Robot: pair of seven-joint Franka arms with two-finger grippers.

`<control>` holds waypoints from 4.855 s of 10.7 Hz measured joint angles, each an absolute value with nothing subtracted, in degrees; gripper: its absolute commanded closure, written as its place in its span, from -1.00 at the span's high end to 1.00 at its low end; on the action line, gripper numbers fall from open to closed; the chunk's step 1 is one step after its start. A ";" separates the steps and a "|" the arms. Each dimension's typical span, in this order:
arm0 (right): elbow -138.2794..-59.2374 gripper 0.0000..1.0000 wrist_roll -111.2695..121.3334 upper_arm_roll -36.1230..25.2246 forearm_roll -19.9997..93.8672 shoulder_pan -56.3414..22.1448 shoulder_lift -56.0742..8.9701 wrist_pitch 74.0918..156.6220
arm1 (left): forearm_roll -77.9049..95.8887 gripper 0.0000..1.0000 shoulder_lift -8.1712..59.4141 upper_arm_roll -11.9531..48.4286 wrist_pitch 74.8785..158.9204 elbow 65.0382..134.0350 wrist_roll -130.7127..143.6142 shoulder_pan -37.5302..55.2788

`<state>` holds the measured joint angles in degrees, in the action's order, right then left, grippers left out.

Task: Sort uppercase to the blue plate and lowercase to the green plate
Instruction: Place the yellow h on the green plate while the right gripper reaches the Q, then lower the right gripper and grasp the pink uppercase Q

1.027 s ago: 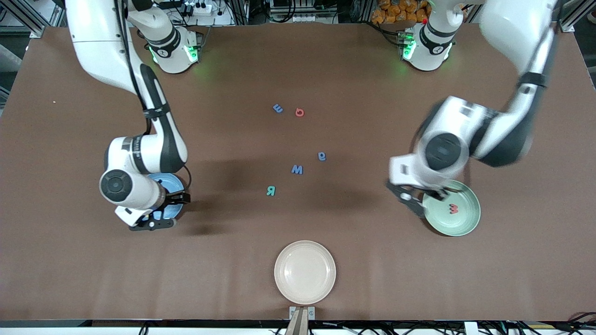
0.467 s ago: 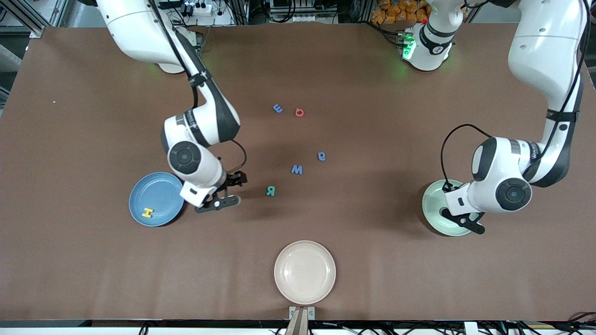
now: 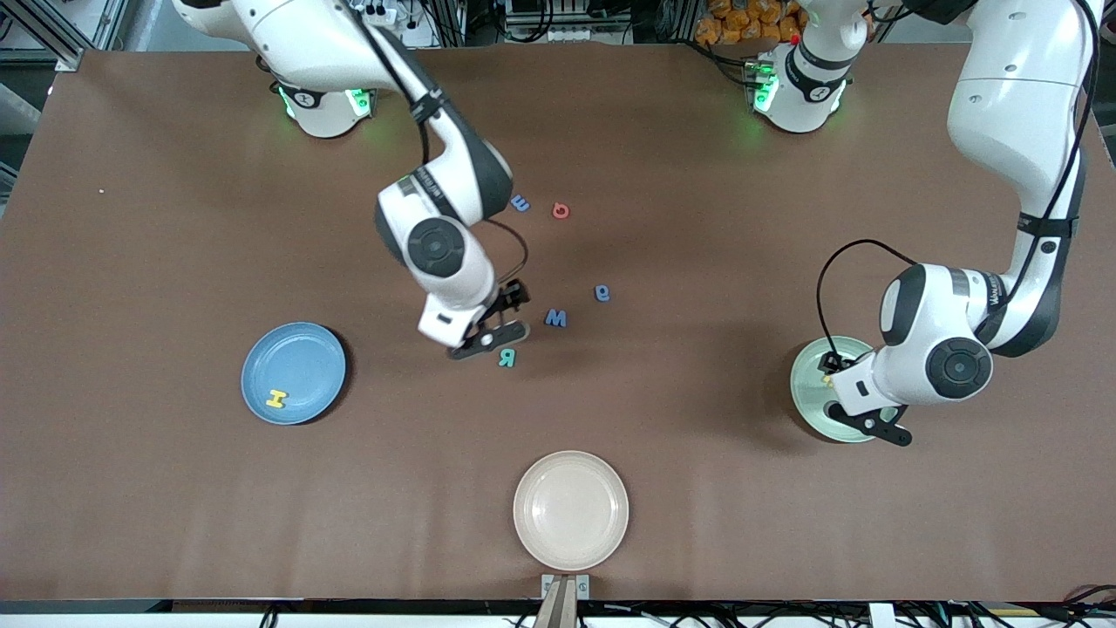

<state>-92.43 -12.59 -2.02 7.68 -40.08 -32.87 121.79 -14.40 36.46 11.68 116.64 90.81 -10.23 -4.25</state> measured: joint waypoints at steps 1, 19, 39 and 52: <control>-92.39 1.00 -13.02 -1.98 7.67 -42.60 -32.90 121.93 | -13.48 1.00 35.20 11.72 116.61 90.34 -10.09 -4.17; -113.56 1.00 -43.85 5.00 7.66 -56.66 -31.53 142.48 | -2.59 1.00 6.53 5.27 94.91 85.62 -0.15 -0.73; -116.15 -1.00 -55.30 4.90 2.99 -57.03 -31.62 146.48 | -2.54 1.00 6.91 4.98 94.42 86.13 -0.14 0.50; -115.55 -1.00 -49.79 0.30 -1.58 -50.47 -26.98 147.08 | -2.49 1.00 8.67 4.97 94.70 86.46 -0.14 4.38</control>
